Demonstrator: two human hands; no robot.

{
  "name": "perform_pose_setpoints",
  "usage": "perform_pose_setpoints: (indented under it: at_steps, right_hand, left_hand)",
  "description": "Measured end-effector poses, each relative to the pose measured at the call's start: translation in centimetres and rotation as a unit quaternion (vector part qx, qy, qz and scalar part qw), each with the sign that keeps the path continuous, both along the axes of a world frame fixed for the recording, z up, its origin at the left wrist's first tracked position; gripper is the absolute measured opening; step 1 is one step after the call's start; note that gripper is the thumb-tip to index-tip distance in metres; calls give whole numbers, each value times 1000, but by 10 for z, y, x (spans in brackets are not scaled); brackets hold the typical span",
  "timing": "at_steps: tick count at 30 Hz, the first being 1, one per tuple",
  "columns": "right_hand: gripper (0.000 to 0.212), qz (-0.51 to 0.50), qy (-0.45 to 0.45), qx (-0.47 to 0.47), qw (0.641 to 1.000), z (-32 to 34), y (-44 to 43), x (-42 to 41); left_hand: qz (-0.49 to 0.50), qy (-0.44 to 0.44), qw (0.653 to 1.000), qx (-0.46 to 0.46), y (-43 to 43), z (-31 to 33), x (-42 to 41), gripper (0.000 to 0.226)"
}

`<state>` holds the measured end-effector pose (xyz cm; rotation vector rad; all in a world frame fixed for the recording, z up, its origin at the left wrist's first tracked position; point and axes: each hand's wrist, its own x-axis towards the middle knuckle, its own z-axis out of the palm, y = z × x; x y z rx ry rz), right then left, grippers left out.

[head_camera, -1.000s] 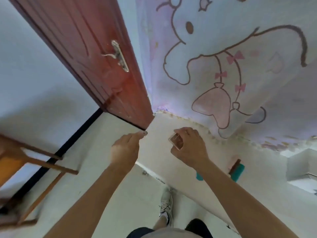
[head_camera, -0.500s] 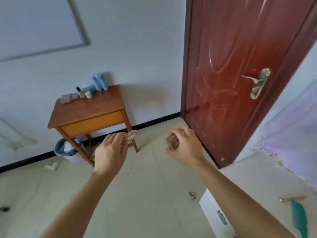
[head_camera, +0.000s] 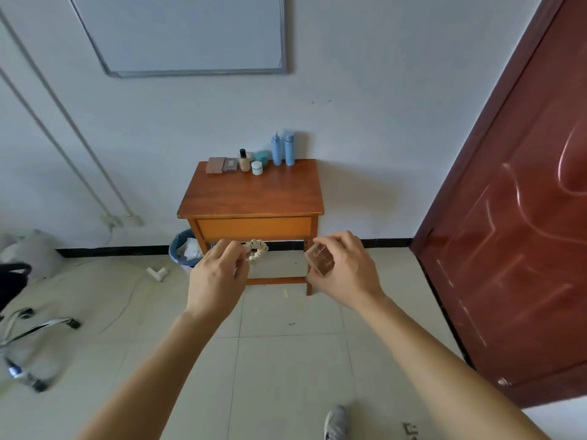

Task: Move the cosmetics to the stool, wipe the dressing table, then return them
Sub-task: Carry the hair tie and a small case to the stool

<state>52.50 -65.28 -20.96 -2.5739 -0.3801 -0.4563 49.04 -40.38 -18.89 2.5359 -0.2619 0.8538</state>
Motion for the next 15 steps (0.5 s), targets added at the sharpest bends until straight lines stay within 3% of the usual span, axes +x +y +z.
perform_pose_setpoints:
  at_steps: [7, 15]
  right_hand:
    - [57, -11, 7, 25, 1000, -33, 8, 148]
    - [59, 18, 38, 25, 999, -29, 27, 337]
  left_hand:
    - [-25, 1, 999, 44, 8, -27, 150, 11]
    - [-13, 77, 994, 71, 24, -9, 305, 16]
